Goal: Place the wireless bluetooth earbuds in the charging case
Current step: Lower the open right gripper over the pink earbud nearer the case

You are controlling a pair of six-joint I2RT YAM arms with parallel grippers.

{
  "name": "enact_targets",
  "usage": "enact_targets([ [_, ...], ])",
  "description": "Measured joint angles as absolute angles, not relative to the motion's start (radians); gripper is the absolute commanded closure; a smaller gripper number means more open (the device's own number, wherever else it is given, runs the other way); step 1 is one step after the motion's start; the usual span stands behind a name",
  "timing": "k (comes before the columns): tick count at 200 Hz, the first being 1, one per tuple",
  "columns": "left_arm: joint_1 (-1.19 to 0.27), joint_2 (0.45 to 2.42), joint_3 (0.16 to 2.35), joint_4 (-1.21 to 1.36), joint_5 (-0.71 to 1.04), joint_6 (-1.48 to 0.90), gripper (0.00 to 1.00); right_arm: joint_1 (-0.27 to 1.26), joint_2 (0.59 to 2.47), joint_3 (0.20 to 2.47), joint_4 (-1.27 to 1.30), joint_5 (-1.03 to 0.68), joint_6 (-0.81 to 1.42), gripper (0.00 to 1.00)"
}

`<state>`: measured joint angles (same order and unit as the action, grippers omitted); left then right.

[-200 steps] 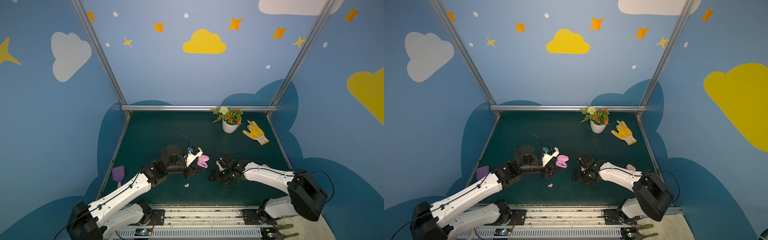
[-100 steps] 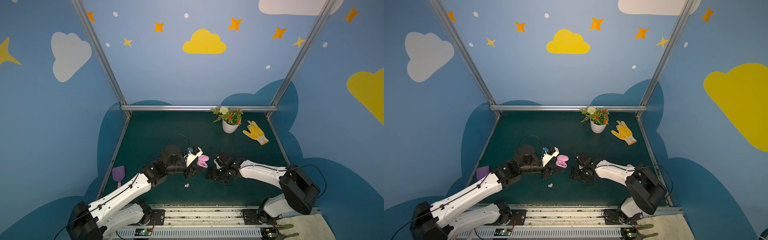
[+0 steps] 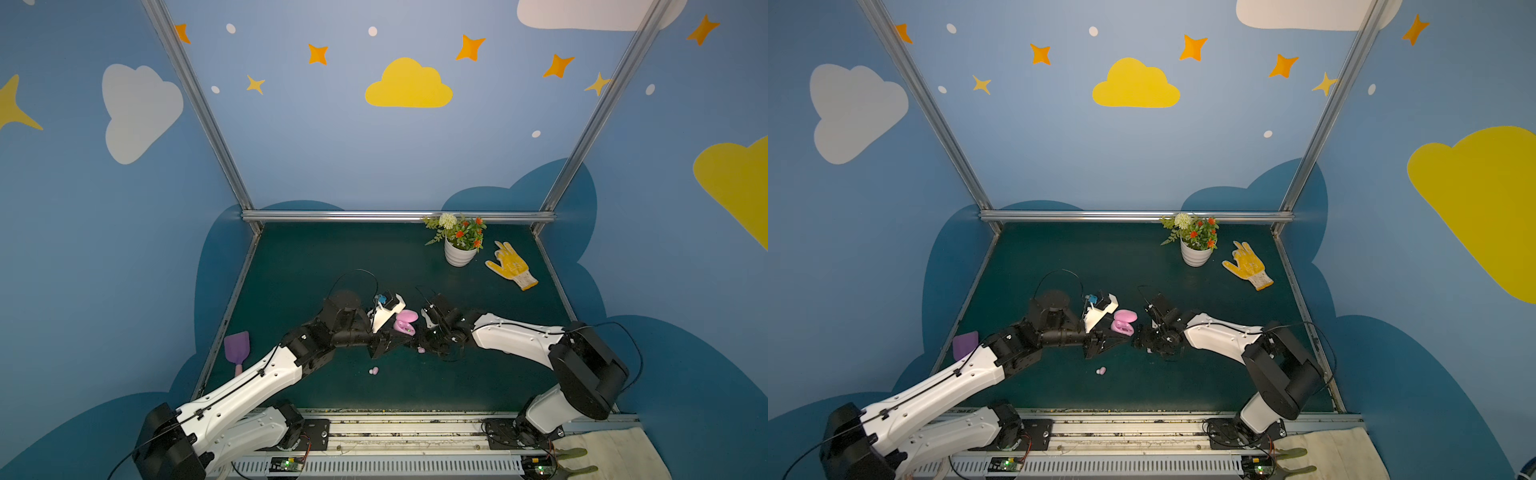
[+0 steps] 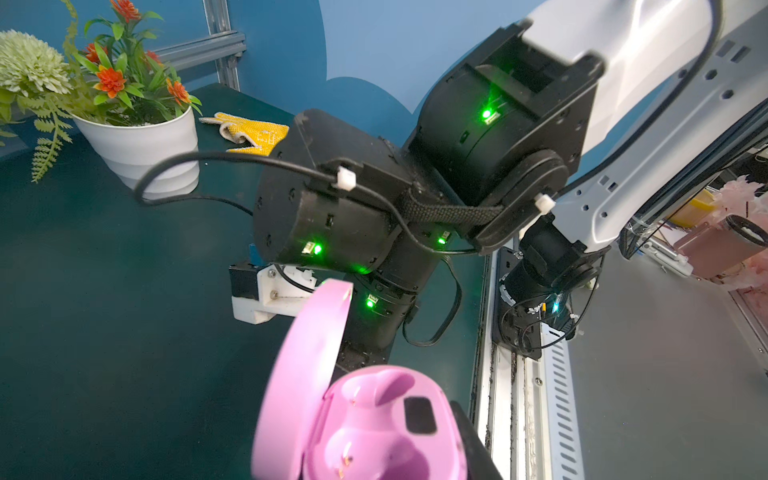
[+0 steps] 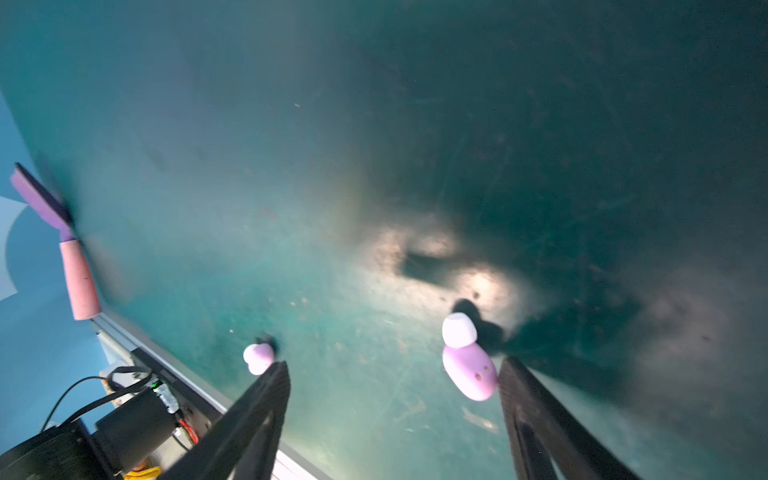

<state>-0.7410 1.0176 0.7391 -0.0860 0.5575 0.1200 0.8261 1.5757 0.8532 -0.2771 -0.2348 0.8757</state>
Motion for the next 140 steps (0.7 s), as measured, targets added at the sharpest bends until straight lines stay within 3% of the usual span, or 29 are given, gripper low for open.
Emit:
enact_targets([
  [140, -0.739, 1.018, 0.739, -0.086, 0.554, 0.12, 0.86, 0.83, 1.648, 0.932, -0.217, -0.323, 0.871, 0.22],
])
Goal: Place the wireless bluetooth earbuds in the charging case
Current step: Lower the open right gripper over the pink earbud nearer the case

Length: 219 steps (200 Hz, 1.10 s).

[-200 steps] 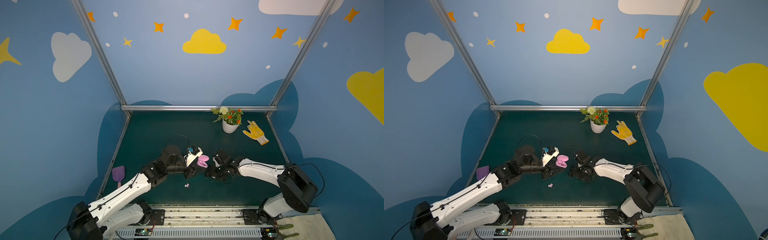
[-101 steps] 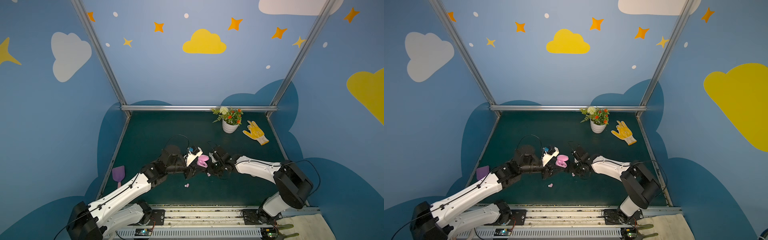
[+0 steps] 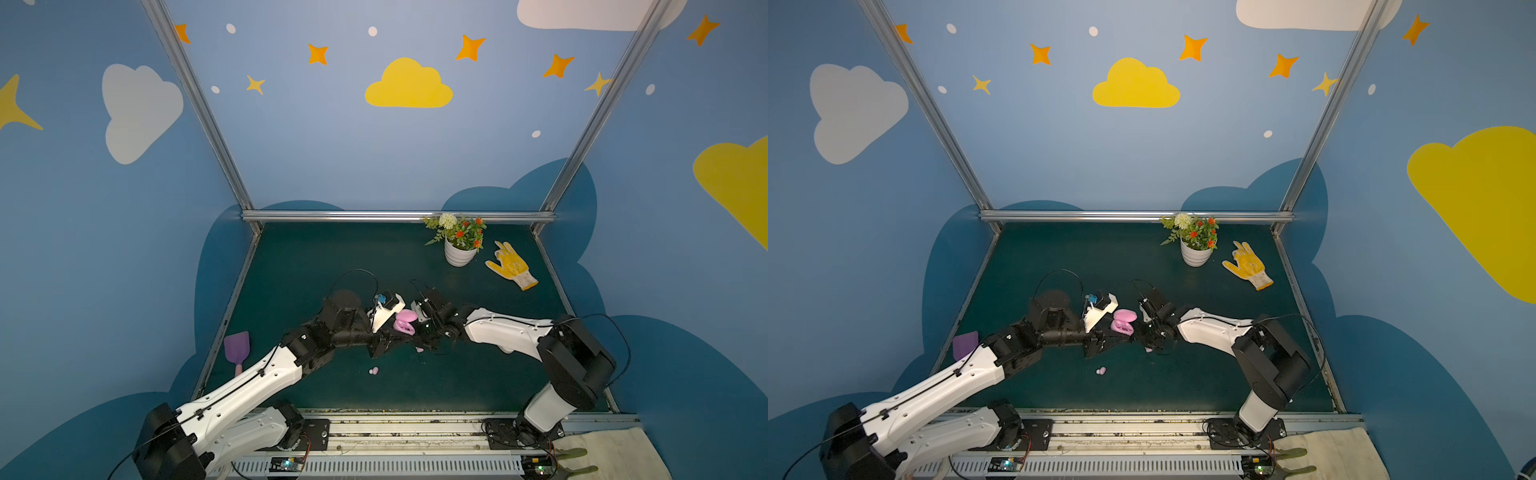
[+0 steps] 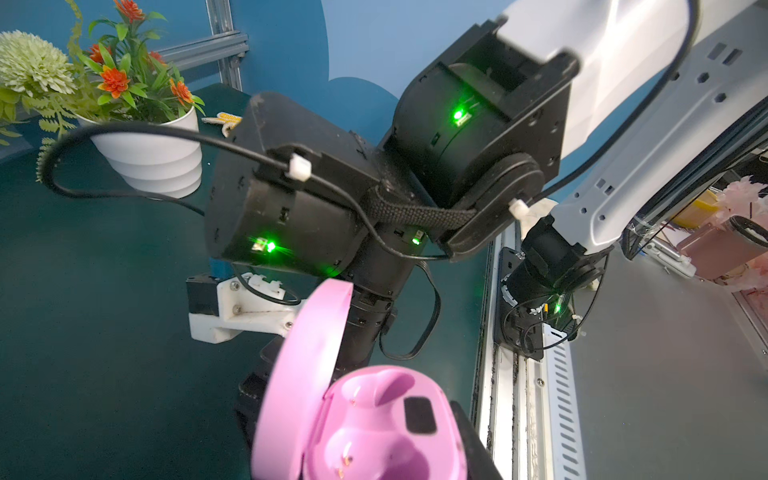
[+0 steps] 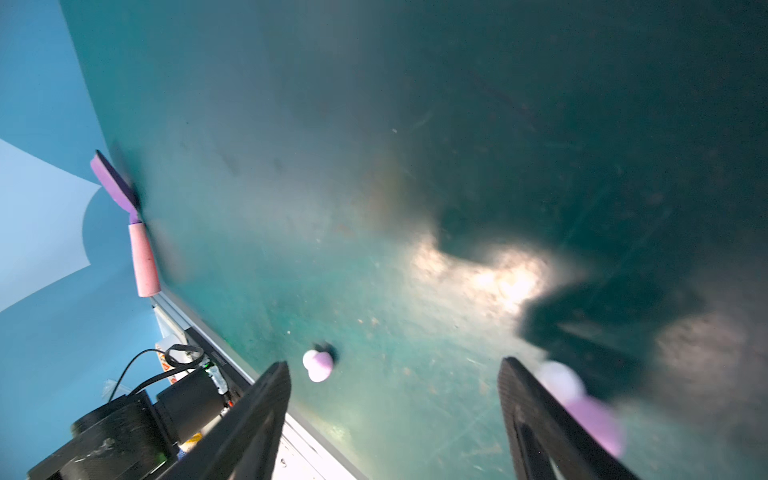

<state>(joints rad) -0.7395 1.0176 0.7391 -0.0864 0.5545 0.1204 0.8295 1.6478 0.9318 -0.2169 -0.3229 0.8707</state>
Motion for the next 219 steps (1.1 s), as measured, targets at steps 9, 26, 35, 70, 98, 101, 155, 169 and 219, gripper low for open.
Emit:
enact_targets([
  [9, -0.739, 1.018, 0.739, -0.086, 0.554, 0.12, 0.86, 0.83, 1.648, 0.936, -0.216, -0.323, 0.868, 0.22],
  [26, -0.739, 1.017, 0.739, -0.086, 0.553, 0.12, 0.86, 0.83, 1.648, 0.938, -0.229, -0.311, 0.858, 0.22],
  [35, -0.739, 1.017, 0.739, -0.086, 0.551, 0.12, 0.86, 0.83, 1.648, 0.939, -0.246, -0.298, 0.852, 0.22],
  [70, -0.739, 1.017, 0.739, -0.087, 0.546, 0.12, 0.86, 0.833, 1.637, 0.94, -0.347, -0.219, 0.799, 0.22],
  [98, -0.739, 1.002, 0.739, -0.092, 0.539, 0.118, 0.86, 0.833, 1.61, 0.941, -0.415, -0.17, 0.759, 0.21],
  [101, -0.739, 0.999, 0.739, -0.092, 0.539, 0.118, 0.86, 0.833, 1.607, 0.942, -0.42, -0.165, 0.757, 0.21],
  [155, -0.739, 0.978, 0.732, -0.094, 0.532, 0.118, 0.86, 0.823, 1.575, 0.936, -0.46, -0.134, 0.74, 0.22],
  [169, -0.739, 0.979, 0.732, -0.094, 0.532, 0.117, 0.86, 0.819, 1.576, 0.931, -0.461, -0.135, 0.741, 0.21],
  [219, -0.739, 0.979, 0.732, -0.094, 0.531, 0.117, 0.87, 0.806, 1.623, 0.931, -0.435, -0.139, 0.739, 0.22],
])
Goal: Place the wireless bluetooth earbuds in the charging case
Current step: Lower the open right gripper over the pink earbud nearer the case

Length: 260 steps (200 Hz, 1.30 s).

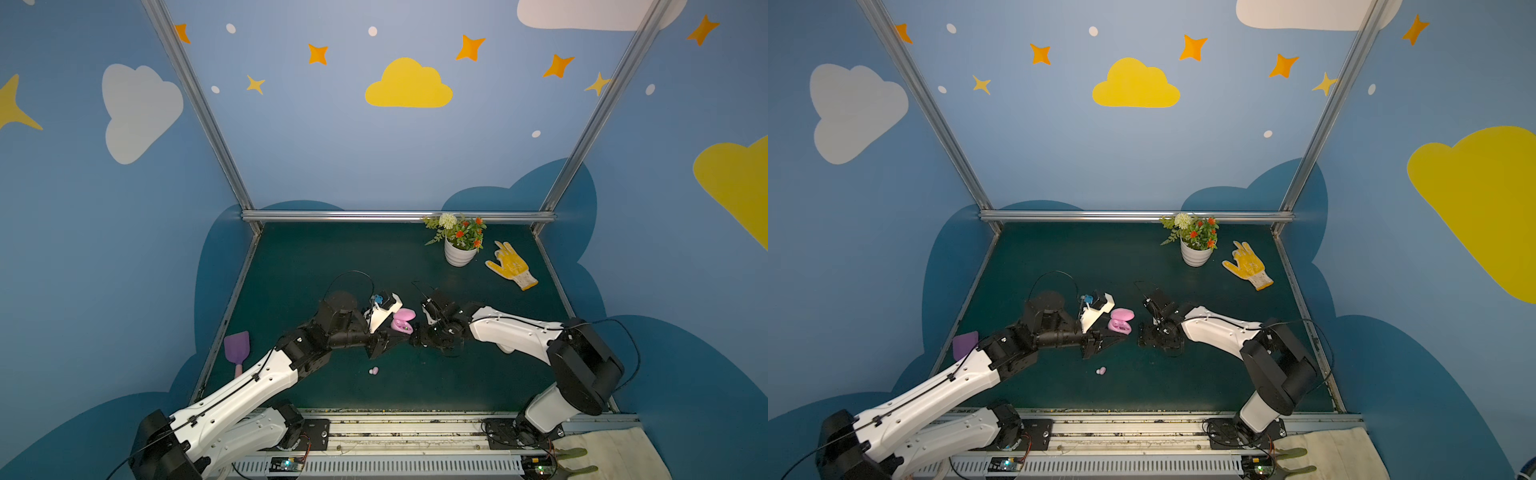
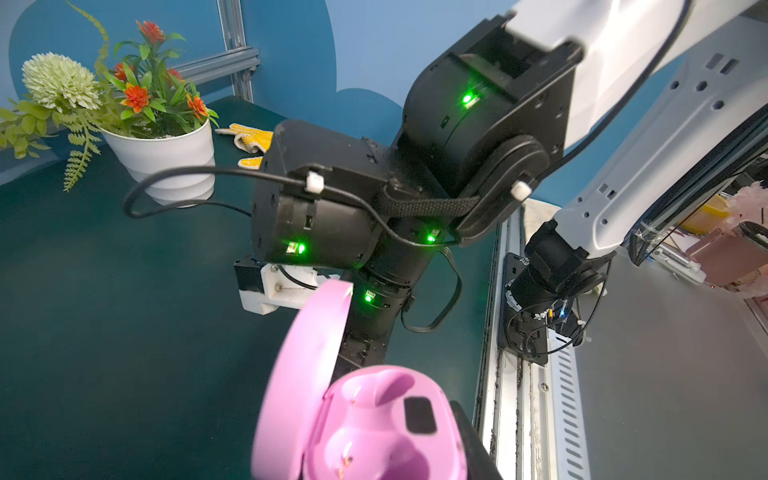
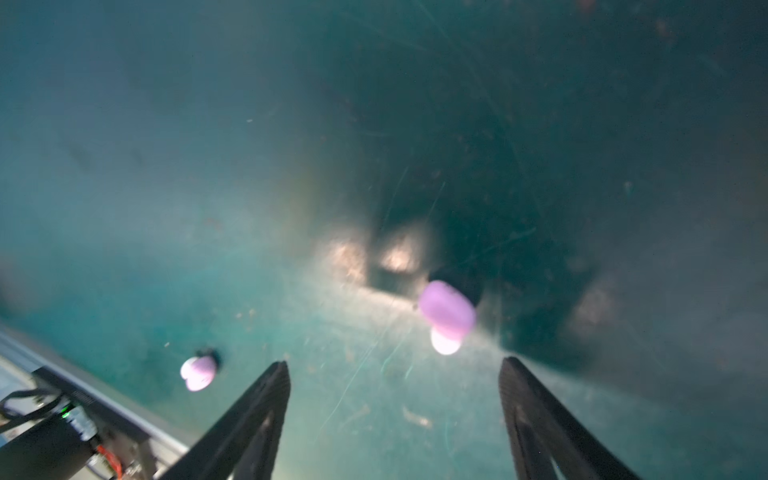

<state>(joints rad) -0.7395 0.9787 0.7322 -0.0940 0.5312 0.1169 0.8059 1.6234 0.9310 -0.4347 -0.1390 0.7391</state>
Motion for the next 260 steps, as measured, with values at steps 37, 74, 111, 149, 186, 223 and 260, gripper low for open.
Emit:
enact_targets([
  [37, -0.739, 0.979, 0.732, -0.094, 0.53, 0.117, 0.87, 0.802, 1.66, 0.94, -0.429, -0.142, 0.732, 0.22],
  [74, -0.739, 0.979, 0.732, -0.094, 0.529, 0.117, 0.87, 0.801, 1.692, 0.974, -0.406, -0.152, 0.722, 0.22],
  [111, -0.739, 0.979, 0.732, -0.094, 0.528, 0.117, 0.87, 0.801, 1.716, 0.997, -0.397, -0.158, 0.711, 0.22],
  [149, -0.739, 0.979, 0.732, -0.094, 0.527, 0.117, 0.87, 0.802, 1.716, 1.002, -0.396, -0.169, 0.702, 0.22],
  [186, -0.739, 0.979, 0.732, -0.094, 0.525, 0.117, 0.87, 0.817, 1.714, 1.002, -0.394, -0.188, 0.71, 0.23],
  [223, -0.739, 0.979, 0.732, -0.094, 0.525, 0.117, 0.87, 0.842, 1.699, 1.002, -0.389, -0.204, 0.734, 0.23],
  [260, -0.739, 0.979, 0.732, -0.094, 0.525, 0.117, 0.87, 0.857, 1.694, 1.002, -0.384, -0.211, 0.745, 0.23],
])
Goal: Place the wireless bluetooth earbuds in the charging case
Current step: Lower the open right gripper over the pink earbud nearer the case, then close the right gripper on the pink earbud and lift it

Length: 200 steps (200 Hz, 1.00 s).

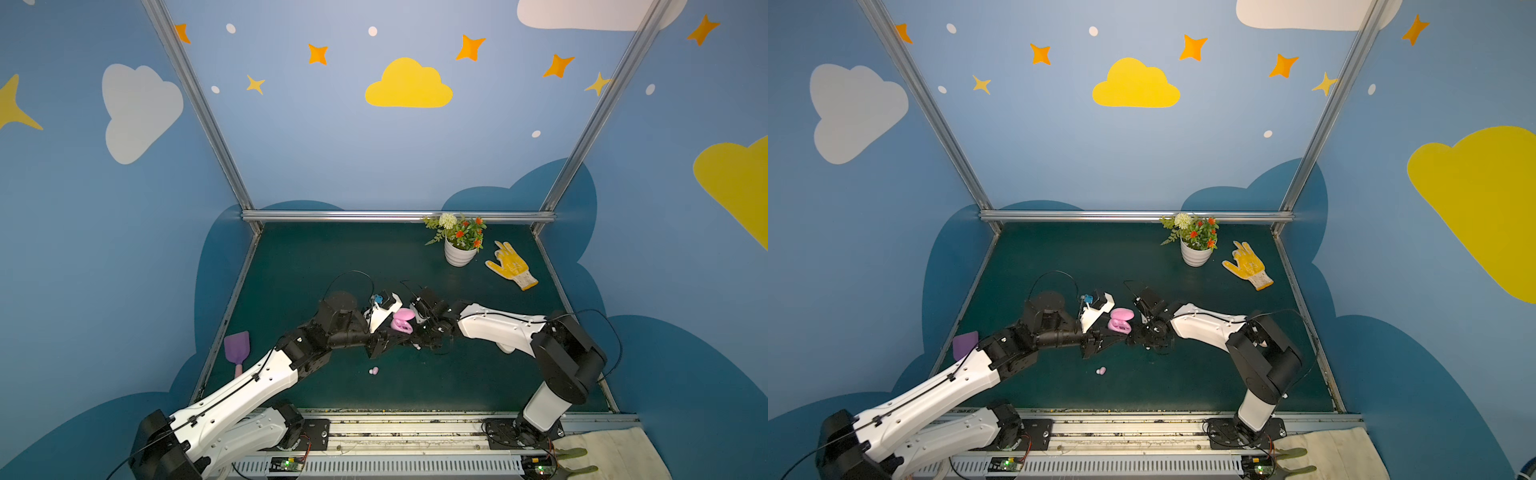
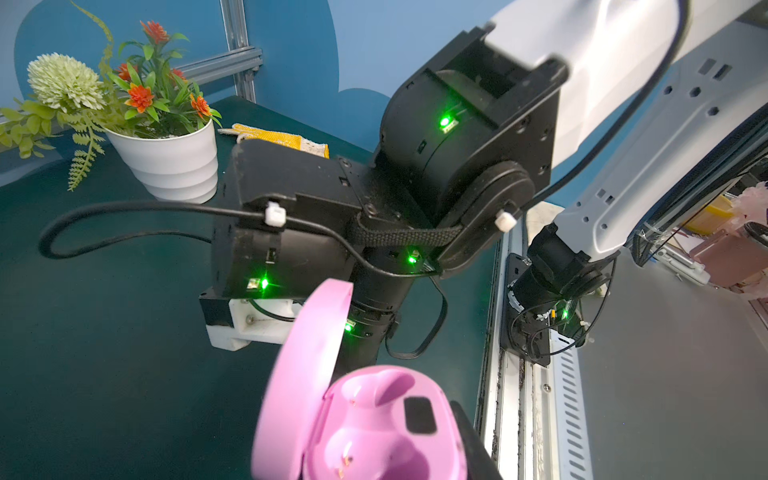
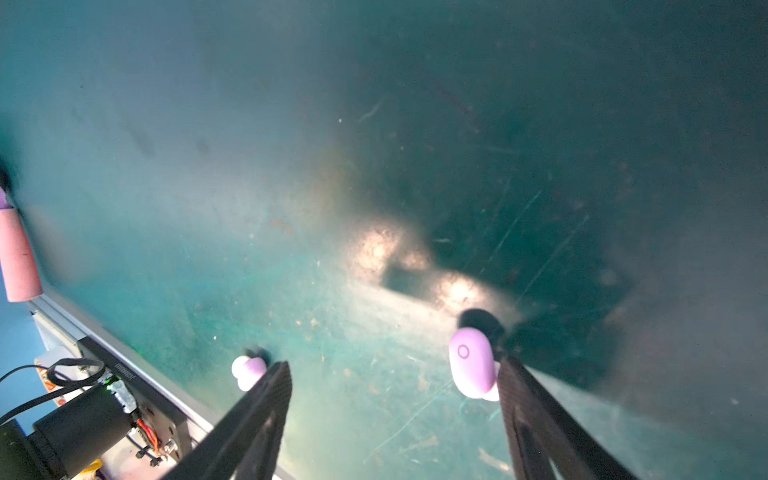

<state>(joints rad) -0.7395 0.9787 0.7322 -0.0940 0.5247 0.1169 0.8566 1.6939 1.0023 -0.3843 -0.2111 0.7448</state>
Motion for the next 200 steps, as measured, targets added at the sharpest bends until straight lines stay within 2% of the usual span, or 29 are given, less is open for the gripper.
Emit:
enact_targets([
  [118, -0.739, 0.978, 0.732, -0.094, 0.525, 0.117, 0.87, 0.864, 1.654, 1.004, -0.394, -0.21, 0.756, 0.23],
  [172, -0.739, 0.961, 0.73, -0.094, 0.524, 0.104, 0.87, 0.863, 1.658, 1.033, -0.44, -0.173, 0.728, 0.35],
  [200, -0.739, 0.919, 0.714, -0.11, 0.52, 0.079, 0.87, 0.86, 1.687, 1.07, -0.472, -0.146, 0.68, 0.5],
])
